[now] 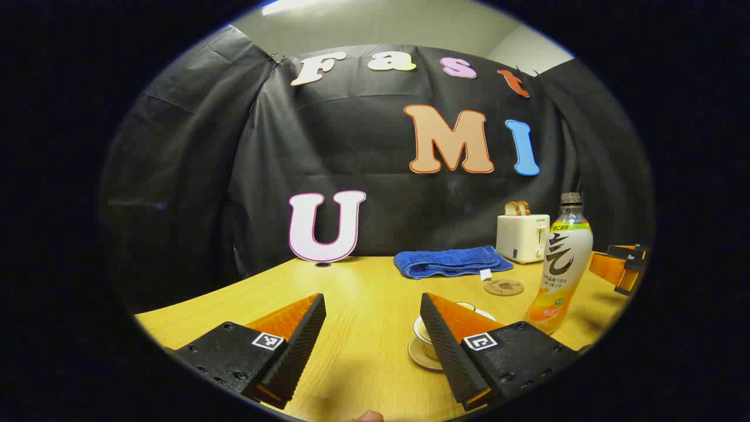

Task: Open the teacup lid with one hand, grasp the water bottle and pour water into the teacup with the other hand; after pouring, place the water bottle on the coaster and then close the teacup lid.

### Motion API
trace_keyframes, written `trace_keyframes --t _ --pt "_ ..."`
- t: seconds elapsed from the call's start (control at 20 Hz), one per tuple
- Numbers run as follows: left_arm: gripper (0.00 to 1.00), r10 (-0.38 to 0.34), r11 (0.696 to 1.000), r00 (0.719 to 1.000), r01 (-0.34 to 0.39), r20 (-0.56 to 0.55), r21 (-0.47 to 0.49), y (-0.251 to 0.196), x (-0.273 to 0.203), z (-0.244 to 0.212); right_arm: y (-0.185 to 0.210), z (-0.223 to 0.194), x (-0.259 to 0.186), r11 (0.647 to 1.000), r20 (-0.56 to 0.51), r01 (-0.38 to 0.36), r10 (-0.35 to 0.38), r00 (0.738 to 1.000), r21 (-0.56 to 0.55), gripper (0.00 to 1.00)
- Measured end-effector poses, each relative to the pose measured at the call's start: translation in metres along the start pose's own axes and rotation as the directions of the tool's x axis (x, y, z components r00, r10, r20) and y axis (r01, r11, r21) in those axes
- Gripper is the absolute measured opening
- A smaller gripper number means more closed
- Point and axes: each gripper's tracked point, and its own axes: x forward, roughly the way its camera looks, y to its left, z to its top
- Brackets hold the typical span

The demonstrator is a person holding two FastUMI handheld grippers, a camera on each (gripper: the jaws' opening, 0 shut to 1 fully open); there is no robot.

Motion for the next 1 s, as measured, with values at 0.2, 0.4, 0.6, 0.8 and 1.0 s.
trace_keyframes --t 0.2,0.4,0.6,0.8,1.0 --pt "0.95 -0.003 1.000 1.000 0.003 0.000 0.000 -0.0004 0.0002 0.0000 -0.0010 -0.0005 0.0002 1.000 0.001 0.003 -0.003 1.000 0.000 0.94" --pt "0.95 -0.006 1.000 1.000 0.006 0.000 0.000 0.0000 -0.0001 -0.0003 -0.0019 0.0000 -0.0001 1.000 0.001 0.008 -0.008 1.000 0.000 0.94" --pt "0.95 -0.006 1.000 1.000 0.006 0.000 0.001 0.0000 -0.0002 -0.0002 -0.0016 -0.0001 0.0002 1.000 0.001 0.008 -0.008 1.000 0.000 0.94" --pt "0.95 -0.007 1.000 1.000 0.007 0.000 0.001 0.0001 -0.0005 -0.0002 -0.0013 -0.0002 0.0004 1.000 0.001 0.008 -0.008 1.000 0.000 0.94" --pt "0.95 -0.007 1.000 1.000 0.007 0.001 0.001 -0.0001 -0.0002 0.0001 -0.0010 0.0003 -0.0001 1.000 0.001 0.008 -0.008 1.000 0.000 0.94"
